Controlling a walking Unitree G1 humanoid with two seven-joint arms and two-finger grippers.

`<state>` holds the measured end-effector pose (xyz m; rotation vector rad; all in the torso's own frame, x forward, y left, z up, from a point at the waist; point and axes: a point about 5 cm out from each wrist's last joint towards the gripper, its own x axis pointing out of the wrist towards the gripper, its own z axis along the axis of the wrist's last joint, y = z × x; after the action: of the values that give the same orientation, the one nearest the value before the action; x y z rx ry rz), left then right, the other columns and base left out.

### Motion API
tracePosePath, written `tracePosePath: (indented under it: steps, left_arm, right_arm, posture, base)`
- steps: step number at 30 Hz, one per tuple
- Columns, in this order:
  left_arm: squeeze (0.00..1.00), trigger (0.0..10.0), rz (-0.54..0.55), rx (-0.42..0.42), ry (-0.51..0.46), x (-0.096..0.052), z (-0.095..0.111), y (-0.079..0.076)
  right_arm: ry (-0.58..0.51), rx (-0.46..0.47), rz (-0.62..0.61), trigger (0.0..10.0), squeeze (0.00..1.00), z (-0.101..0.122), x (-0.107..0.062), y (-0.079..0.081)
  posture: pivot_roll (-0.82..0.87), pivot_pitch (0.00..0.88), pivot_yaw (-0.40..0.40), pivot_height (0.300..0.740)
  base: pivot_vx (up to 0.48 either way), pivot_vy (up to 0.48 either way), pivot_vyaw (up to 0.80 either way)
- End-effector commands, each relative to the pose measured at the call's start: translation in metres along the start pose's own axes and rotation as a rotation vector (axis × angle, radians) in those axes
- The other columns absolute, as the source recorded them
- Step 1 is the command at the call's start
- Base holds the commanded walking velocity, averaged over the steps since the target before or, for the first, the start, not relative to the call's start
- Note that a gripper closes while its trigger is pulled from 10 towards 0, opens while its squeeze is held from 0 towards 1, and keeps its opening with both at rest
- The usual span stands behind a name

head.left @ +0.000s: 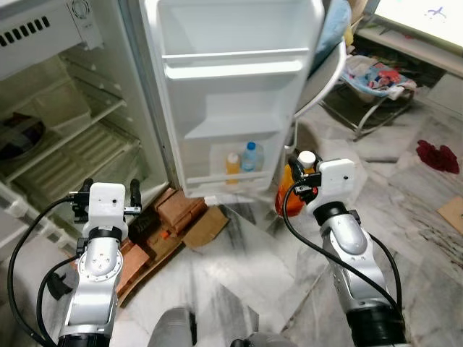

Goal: Restocking fridge

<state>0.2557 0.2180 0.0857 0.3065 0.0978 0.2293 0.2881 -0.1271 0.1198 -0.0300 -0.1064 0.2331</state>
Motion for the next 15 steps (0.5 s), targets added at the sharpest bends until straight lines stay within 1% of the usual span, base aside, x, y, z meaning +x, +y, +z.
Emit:
tracePosePath:
  steps: [1, 3, 7, 14, 15]
  left_arm:
    - [0.0, 10.0, -0.009, -0.013, -0.008, -0.0007, 0.0025, -0.0041]
    - [0.0, 10.0, -0.009, -0.014, -0.007, -0.0007, 0.0024, -0.0042]
    - [0.0, 10.0, -0.012, -0.012, 0.008, -0.0002, 0.0008, -0.0051]
    - [0.0, 10.0, -0.028, -0.015, -0.019, 0.0003, 0.0044, -0.0088]
    - [0.0, 10.0, -0.028, -0.006, -0.032, 0.0002, 0.0061, -0.0095]
  right_arm:
    - [-0.005, -0.005, -0.004, 10.0, 0.0, 0.0013, -0.0031, -0.0038]
    - [-0.003, -0.004, -0.002, 10.0, 0.0, 0.0008, -0.0034, -0.0031]
    - [0.002, -0.003, 0.001, 10.0, 0.0, 0.0004, -0.0031, -0.0032]
    - [0.008, -0.004, 0.0, 10.0, 0.0, -0.0003, -0.0022, -0.005]
    - [0.008, -0.004, 0.0, 10.0, 0.0, -0.0003, -0.0023, -0.0051]
  posture:
    - [0.07, 0.12, -0.07, 0.74]
    - [0.07, 0.12, -0.07, 0.74]
    - [0.07, 0.122, -0.07, 0.74]
    - [0.07, 0.122, -0.07, 0.74]
    - [0.07, 0.122, -0.07, 0.74]
  base:
    - [0.251, 0.409, 0.0]
    - [0.244, 0.412, 0.0]
    - [0.0, 0.469, 0.0]
    - [0.0, 0.466, 0.0]
    - [0.0, 0.0, 0.0]
